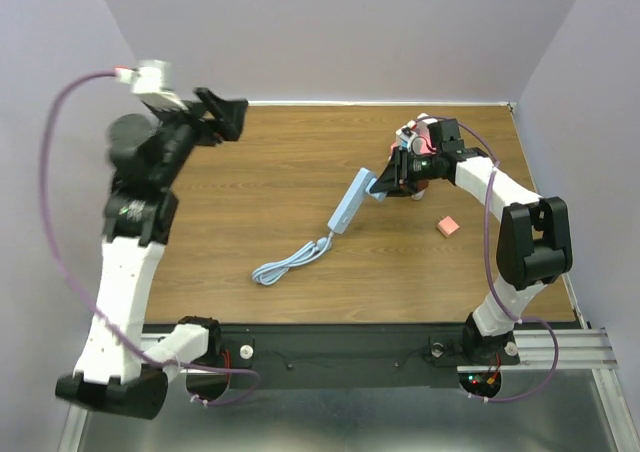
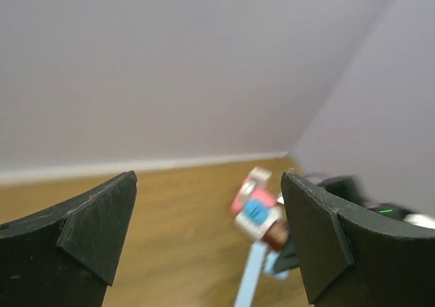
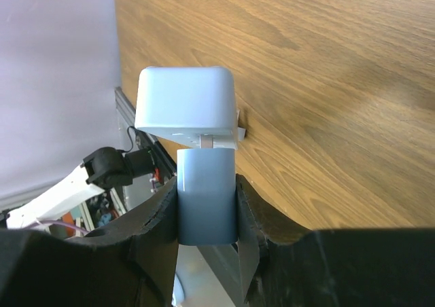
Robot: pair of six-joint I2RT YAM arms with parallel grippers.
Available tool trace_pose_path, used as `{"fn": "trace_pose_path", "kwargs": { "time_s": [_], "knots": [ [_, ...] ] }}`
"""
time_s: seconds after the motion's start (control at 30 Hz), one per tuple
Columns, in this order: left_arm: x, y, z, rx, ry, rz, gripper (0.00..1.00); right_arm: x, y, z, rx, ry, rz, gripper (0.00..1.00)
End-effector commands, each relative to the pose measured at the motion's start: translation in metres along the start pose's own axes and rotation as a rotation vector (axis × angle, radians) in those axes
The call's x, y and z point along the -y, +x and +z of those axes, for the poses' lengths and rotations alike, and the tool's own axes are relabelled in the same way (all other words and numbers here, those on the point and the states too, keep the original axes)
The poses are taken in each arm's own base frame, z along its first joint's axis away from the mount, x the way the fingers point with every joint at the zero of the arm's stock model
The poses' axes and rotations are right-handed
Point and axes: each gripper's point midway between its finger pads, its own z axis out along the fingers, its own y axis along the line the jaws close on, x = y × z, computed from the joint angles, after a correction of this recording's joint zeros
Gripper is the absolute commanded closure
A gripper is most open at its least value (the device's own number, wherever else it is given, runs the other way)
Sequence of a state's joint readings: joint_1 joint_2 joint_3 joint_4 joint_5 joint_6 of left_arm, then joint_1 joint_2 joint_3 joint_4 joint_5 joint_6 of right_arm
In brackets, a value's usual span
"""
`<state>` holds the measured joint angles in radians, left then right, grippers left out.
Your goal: Pull the plug off the socket
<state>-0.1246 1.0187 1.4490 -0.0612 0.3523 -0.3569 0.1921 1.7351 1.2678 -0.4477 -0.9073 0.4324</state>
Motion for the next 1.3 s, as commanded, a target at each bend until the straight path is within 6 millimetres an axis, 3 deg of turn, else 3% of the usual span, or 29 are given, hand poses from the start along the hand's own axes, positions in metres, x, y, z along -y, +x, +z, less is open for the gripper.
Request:
{"fn": "trace_pose_path", "kwargs": {
  "time_s": [0.0,0.13,0.17,0.23,0.27,0.47,0.6,0.67,0.83,0.97,1.27],
  "knots": [
    [-0.102,0.153,-0.004,-0.392,-0.385,0.083,0.01,-0.032,-0.013,-0.011,0.049,-0.014,-0.058,1.00],
    [-0.083,0.223,-0.002,-0.535,-0.365,0.127,0.01,-0.032,-0.014,-0.009,0.054,0.015,-0.032,1.00],
    [-0.067,0.236,0.005,-0.548,-0.317,0.129,0.01,-0.034,-0.015,-0.010,0.056,0.014,-0.031,1.00],
    [-0.055,0.251,0.009,-0.561,-0.286,0.125,0.01,-0.037,-0.012,-0.008,0.049,0.009,-0.029,0.99],
    [-0.039,0.259,0.017,-0.562,-0.231,0.125,0.01,-0.039,-0.011,-0.006,0.047,0.010,-0.032,1.00],
    [0.015,0.291,0.036,-0.617,-0.007,0.138,0.01,-0.041,-0.006,0.000,0.027,0.006,-0.023,1.00],
    [0.034,0.332,0.037,-0.680,0.080,0.150,0.01,-0.046,-0.006,0.001,0.016,-0.013,-0.017,1.00],
    [0.042,0.344,0.039,-0.683,0.121,0.149,0.01,-0.048,-0.005,0.001,0.013,-0.018,-0.017,1.00],
    [0.053,0.377,0.032,-0.731,0.194,0.138,0.01,-0.052,-0.005,0.000,0.011,-0.031,-0.020,1.00],
    [0.060,0.385,0.026,-0.744,0.240,0.126,0.01,-0.054,-0.004,0.000,-0.002,-0.048,-0.018,1.00],
    [0.038,0.418,0.034,-0.778,0.155,0.191,0.02,-0.066,0.007,-0.003,-0.043,-0.107,-0.036,0.99]
  ]
}}
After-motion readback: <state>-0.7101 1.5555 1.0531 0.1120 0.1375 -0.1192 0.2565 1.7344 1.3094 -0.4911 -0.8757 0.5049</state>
